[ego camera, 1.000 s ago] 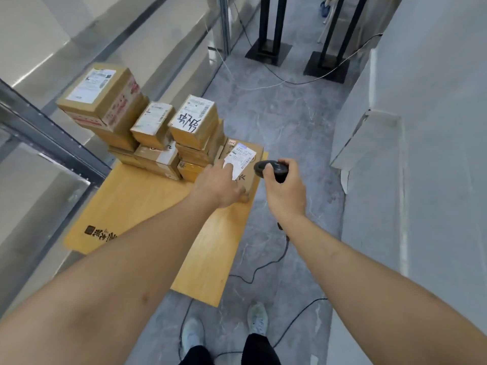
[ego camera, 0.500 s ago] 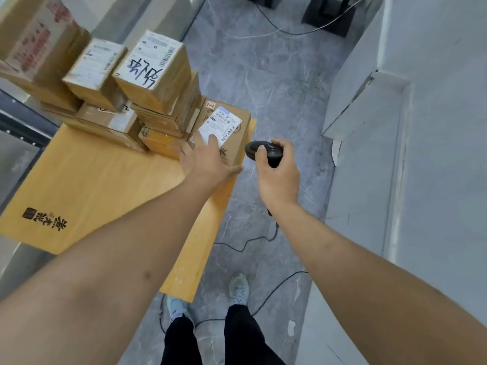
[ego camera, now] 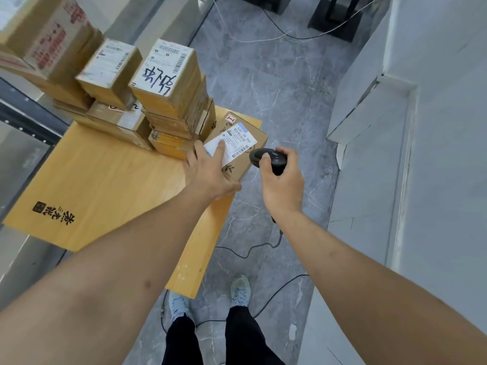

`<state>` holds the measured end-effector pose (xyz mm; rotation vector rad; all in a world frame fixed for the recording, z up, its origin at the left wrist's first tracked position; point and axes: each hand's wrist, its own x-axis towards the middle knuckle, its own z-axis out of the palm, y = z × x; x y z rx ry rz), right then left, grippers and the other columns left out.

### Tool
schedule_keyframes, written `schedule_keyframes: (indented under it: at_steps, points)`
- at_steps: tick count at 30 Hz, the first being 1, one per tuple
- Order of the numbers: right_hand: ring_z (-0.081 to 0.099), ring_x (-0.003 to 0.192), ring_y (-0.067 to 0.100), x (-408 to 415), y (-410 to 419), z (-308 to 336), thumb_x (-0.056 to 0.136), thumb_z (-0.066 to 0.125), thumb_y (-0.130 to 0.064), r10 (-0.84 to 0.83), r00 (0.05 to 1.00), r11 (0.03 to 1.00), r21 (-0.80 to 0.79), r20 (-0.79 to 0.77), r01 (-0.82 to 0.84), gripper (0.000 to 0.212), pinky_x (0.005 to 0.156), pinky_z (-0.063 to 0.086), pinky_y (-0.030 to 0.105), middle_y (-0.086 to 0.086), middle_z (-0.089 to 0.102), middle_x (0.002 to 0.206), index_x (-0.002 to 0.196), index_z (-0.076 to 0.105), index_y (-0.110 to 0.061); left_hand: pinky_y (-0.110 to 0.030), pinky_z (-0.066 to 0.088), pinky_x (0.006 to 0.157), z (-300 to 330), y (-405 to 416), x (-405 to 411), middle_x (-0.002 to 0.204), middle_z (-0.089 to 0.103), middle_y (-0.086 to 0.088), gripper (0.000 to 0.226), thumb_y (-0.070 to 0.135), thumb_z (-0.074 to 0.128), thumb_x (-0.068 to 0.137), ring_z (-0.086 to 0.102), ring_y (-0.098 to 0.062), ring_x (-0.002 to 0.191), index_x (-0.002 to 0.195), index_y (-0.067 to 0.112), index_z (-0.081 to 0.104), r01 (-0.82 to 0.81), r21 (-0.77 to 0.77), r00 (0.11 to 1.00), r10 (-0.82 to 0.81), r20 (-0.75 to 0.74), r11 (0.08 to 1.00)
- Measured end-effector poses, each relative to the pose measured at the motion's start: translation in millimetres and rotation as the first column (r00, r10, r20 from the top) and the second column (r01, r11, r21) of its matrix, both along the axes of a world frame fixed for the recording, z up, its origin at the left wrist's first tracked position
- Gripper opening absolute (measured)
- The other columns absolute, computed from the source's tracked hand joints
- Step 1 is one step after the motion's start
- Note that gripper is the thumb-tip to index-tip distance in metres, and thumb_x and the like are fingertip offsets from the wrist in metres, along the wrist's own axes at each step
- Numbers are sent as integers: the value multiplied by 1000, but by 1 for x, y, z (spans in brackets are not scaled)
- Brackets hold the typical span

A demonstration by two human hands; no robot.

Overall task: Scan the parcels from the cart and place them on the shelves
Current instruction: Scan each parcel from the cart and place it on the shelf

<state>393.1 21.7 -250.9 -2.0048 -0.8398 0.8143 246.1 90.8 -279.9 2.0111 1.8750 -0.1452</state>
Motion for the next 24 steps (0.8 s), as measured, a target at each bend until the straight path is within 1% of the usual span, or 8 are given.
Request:
schedule_keyframes:
  at_steps: [3, 7, 12, 15, 18, 21, 24]
  points:
    - [62, 84, -5, 1, -4, 5, 101, 62, -46, 10, 1000, 1000, 14, -4, -10, 25, 69, 47, 18, -25, 63, 92, 123, 56, -37, -48, 26, 117, 7, -4, 0, 150, 20, -16, 124, 69, 77, 64, 30, -39, 135, 164, 32, 14, 11, 21, 1000, -11, -1, 1000]
    - [65, 86, 0, -1, -10, 18, 100, 61, -48, 12, 1000, 999, 40, -8, -12, 23, 75, 54, 28, -25, 63, 91, 121, 55, -39, -48, 28, 118, 28, -14, -4, 152, 20, -16, 123, 70, 76, 63, 30, -40, 136, 164, 34, 16, 33, 55, 999, -34, 9, 998]
    - [65, 81, -5, -10, -23, 56, 100, 61, -48, 45, 999, 994, 99, -4, -45, 24, 71, 52, 24, -26, 65, 92, 122, 56, -40, -46, 32, 117, 78, -27, -14, 154, 18, -13, 125, 72, 78, 63, 31, -37, 133, 165, 34, 16, 101, 105, 995, -103, 8, 989]
    - [65, 80, -4, -17, -36, 85, 100, 61, -48, 42, 999, 988, 148, 10, -43, 21, 71, 53, 24, -25, 66, 92, 119, 56, -41, -45, 35, 115, 115, -36, -22, 153, 18, -11, 130, 73, 81, 60, 33, -36, 130, 165, 34, 15, 119, 143, 993, -121, 6, 983]
    - [62, 82, -12, -23, -55, 114, 100, 60, -46, 30, 999, 981, 192, 26, -34, 20, 71, 49, 21, -26, 65, 91, 118, 56, -41, -44, 36, 113, 150, -48, -33, 154, 19, -11, 132, 74, 83, 57, 34, -36, 130, 164, 34, 18, 164, 222, 986, -164, -22, 961]
    - [64, 79, -4, -32, -76, 144, 100, 58, -48, 10, 999, 972, 234, 53, -23, 17, 70, 50, 25, -23, 66, 92, 116, 54, -42, -44, 37, 111, 183, -64, -48, 154, 20, -11, 133, 72, 85, 54, 34, -35, 130, 163, 33, 21, 219, 300, 976, -209, -64, 928]
    - [63, 80, -3, -47, -99, 172, 100, 57, -46, -3, 997, 961, 277, 83, -21, 14, 69, 49, 26, -24, 65, 91, 113, 52, -44, -45, 34, 115, 210, -81, -66, 159, 15, -13, 136, 75, 84, 54, 32, -37, 134, 164, 32, 16, 289, 374, 957, -255, -138, 881]
